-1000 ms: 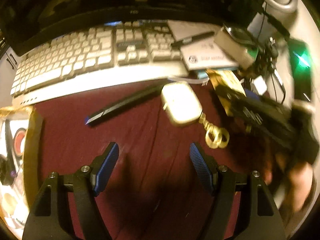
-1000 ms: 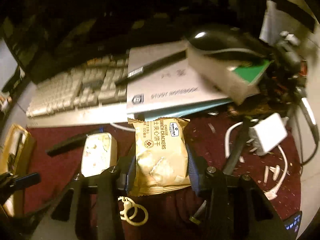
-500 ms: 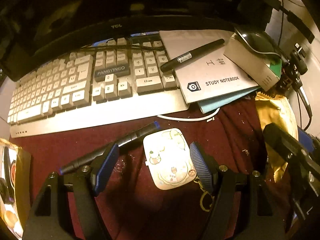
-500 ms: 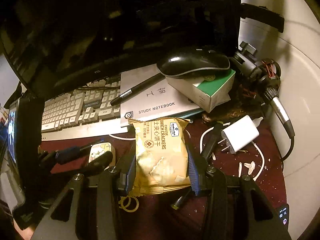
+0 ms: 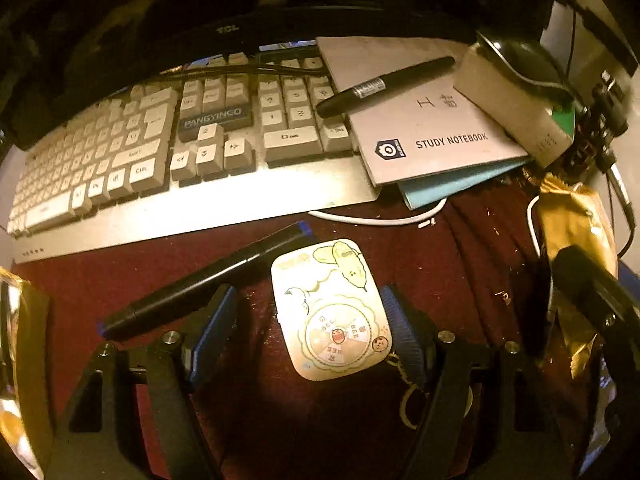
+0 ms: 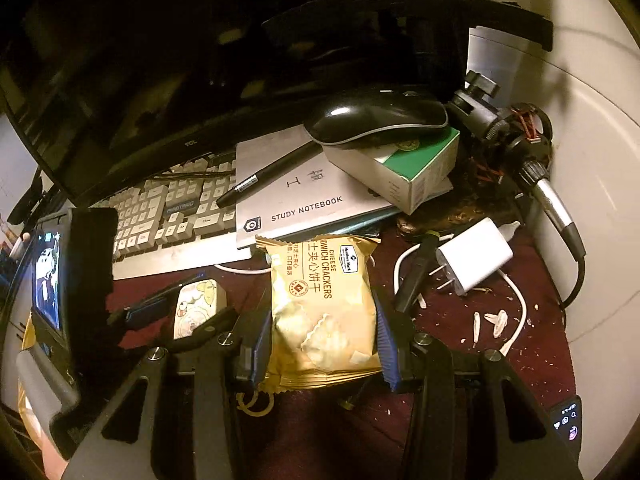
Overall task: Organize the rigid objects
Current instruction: 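Grasp the white cartoon tin with the left tool while the right tool grasps the cracker packet, then lift the tin with the left tool while the right tool lifts the cracker packet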
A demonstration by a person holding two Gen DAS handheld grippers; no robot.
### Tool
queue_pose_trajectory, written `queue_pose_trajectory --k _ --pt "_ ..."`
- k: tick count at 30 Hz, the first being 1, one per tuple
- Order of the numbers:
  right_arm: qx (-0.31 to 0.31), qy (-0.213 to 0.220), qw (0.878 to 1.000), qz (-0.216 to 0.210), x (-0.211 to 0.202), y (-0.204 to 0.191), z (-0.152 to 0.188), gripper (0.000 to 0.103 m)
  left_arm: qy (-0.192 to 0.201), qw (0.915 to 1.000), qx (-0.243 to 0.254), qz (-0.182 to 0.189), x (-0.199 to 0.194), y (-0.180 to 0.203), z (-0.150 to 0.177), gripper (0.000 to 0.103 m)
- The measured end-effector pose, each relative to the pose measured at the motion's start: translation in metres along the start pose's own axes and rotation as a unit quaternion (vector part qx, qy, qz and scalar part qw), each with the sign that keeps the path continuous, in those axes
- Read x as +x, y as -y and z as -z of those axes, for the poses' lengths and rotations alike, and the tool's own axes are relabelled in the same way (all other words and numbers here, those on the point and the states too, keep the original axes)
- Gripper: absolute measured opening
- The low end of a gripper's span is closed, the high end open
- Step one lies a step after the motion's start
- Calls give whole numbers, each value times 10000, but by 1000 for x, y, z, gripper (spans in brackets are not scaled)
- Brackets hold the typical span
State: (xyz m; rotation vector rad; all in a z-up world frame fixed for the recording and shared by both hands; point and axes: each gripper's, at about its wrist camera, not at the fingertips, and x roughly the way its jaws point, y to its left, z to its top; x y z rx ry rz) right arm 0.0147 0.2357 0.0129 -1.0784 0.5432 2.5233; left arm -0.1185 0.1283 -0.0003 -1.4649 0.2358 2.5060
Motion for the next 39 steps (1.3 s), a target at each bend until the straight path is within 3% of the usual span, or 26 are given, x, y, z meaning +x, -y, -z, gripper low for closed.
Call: queue_pose_trajectory --k 2,5,8,15,20,29,39 --pt "4 -4 10000 -24 -1 0 2 40 58 9999 -23 132 -3 -6 1 49" --pt "-14 -40 9999 -134 3 -3 5 40 242 9996 30 163 -12 -17 8 47" --pt "-74 -106 9995 -301 3 -8 13 40 206 9987 73 449 -26 -36 29 46" --pt "-326 -236 9974 -604 5 -30 31 40 237 9990 188 321 -65 -65 98 46" --pt "-620 -244 9945 -810 0 -56 37 40 232 9995 -8 220 -88 -75 133 46" --pt "-1015 -305 9894 -990 -4 -95 50 40 183 9994 -241 183 -78 -88 134 46" --pt "-1047 -294 9905 -843 -10 -98 54 40 276 9992 -163 253 -72 -85 126 45"
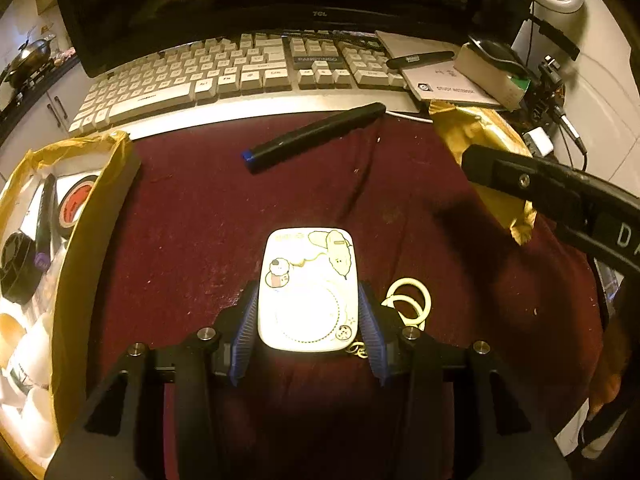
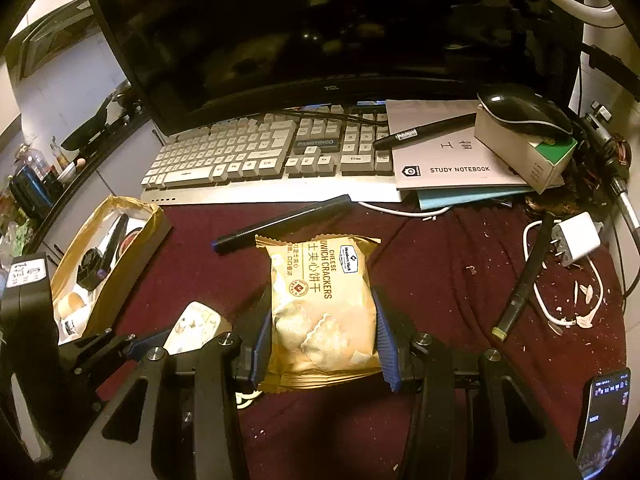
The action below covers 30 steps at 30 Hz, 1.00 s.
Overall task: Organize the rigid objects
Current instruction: 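Lift the tin with the left tool while the right tool lifts the cracker packet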
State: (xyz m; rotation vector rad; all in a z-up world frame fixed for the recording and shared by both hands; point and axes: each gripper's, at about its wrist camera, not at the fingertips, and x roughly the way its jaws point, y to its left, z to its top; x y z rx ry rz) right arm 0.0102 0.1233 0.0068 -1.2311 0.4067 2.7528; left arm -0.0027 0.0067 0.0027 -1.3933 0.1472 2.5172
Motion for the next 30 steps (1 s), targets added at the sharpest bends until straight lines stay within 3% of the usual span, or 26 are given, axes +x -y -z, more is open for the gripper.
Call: queue_pose_trajectory --k 18,25,30 --pt "-399 169 9988 -228 -13 -48 0 40 774 9952 -382 464 -90 -46 10 45" --pt "-533 179 9976 -396 -12 -69 3 40 970 9929 -641 239 -133 -95 14 45" --pt "-624 148 9965 -527 -10 -82 6 40 1130 9895 -877 -221 -157 -138 15 45"
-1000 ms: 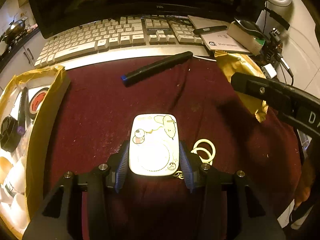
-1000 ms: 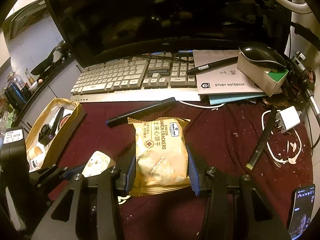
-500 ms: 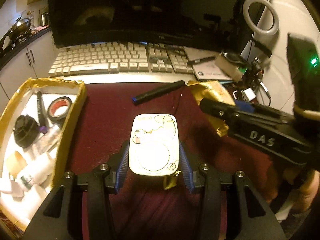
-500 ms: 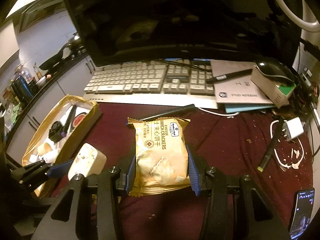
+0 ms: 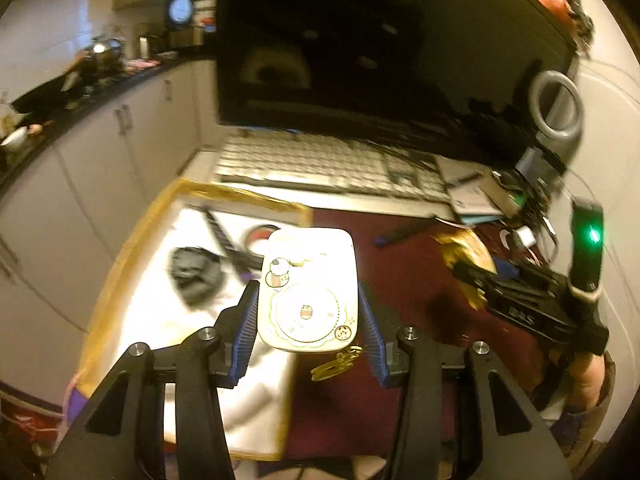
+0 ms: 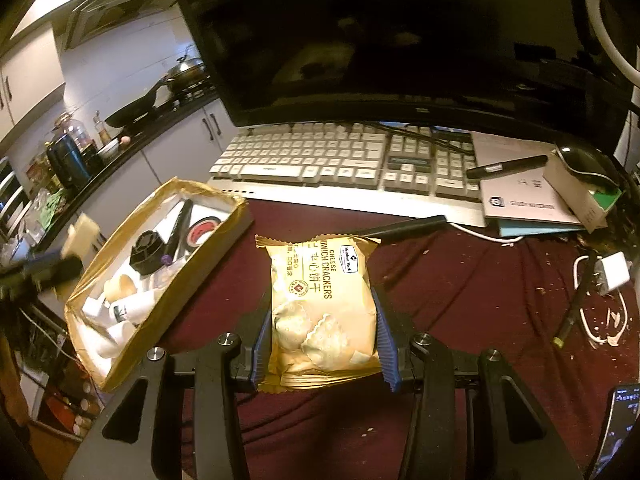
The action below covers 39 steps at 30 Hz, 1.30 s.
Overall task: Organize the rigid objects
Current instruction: 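Lift the tin with the left tool while the right tool lifts the cracker packet, then carry the tin over the tray with the left tool while the right tool carries the cracker packet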
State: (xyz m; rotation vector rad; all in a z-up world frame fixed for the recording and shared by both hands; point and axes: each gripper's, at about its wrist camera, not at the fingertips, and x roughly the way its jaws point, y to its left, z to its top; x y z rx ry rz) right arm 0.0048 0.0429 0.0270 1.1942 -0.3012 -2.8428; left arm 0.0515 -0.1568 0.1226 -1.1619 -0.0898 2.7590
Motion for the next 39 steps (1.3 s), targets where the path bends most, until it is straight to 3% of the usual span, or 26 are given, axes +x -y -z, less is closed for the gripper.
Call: queue_pose_trajectory --k 10,17,26,39 --pt "-161 -39 9998 -143 5 -20 0 40 -99 9951 -620 -767 13 -94 -1 45" --pt "-277 -88 9994 -168 10 -36 -4 40 -466 9923 -750 -871 46 -126 19 45" --pt "-523 -147 9984 -171 25 -63 -20 40 -735 9938 -474 -690 60 -122 41 45" --pt "-1335 -359 9876 -741 61 -132 -51 40 -1217 9910 -242 -506 65 -118 54 45"
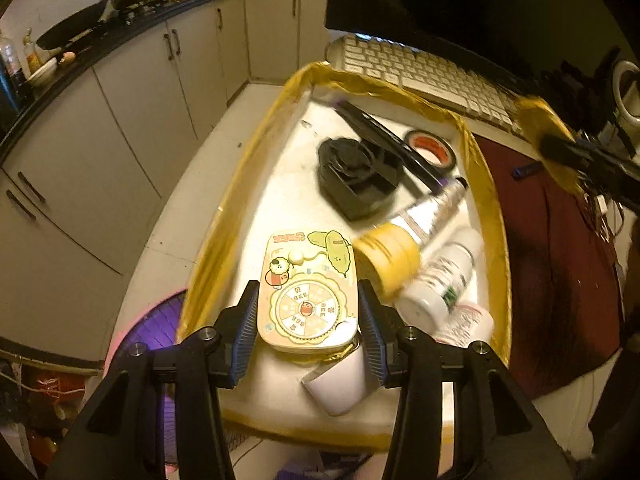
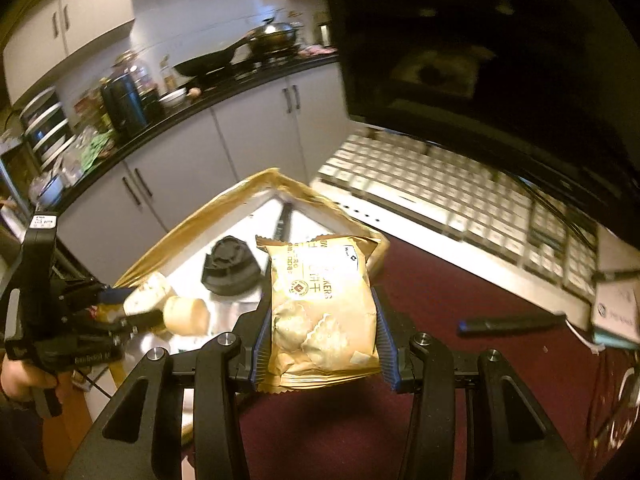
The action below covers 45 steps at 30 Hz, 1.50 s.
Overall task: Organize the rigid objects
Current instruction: 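Carry the tin over the tray with the left tool while the right tool carries the cracker packet, then lower the tin into the tray and open the left tool while the right tool releases the crackers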
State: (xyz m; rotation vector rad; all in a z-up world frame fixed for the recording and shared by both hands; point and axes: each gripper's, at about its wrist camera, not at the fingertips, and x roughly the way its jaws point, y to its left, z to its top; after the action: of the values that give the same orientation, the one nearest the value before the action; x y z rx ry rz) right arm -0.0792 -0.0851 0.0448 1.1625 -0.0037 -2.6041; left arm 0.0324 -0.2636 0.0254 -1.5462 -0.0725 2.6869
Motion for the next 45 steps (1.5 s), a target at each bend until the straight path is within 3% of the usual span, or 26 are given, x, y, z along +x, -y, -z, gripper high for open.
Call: queue_pose_trajectory --k 11,15,24,26,29,31,33,34,37,45 --pt "-524 -605 9941 -737 59 -49 -24 40 -198 9996 -173 68 9 -10 1 45" --pt "-307 -1020 9763 -1884 67 -64 -24 40 -233 9994 -207 164 7 -12 4 45" --pt "107 -1775 9489 -2608 123 -83 -26 40 -223 9992 -243 207 3 -14 6 46" --pt "205 -1889 9481 -2548 133 -82 -25 40 -221 9993 -238 209 2 -14 6 46" --pt "238 -1773 9572 -2274 135 -77 -27 40 -229 9992 -233 227 2 -14 7 46" --pt "-139 -1411 9788 -1478 129 -78 -32 40 -226 9992 -227 231 1 -15 8 46" --pt "-539 -1117 9890 -804 128 -84 -34 40 -224 9992 -223 230 2 -14 8 46" --pt "-585 -1108 9896 -701 129 -84 -34 40 -221 9992 -223 231 2 -13 8 46" --pt "-510 -1212 9872 -903 129 -81 -28 40 -218 9993 -228 216 2 -14 9 46" --pt "-941 -1215 9859 -668 133 -93 -19 40 -161 9996 -221 -82 6 -11 8 45"
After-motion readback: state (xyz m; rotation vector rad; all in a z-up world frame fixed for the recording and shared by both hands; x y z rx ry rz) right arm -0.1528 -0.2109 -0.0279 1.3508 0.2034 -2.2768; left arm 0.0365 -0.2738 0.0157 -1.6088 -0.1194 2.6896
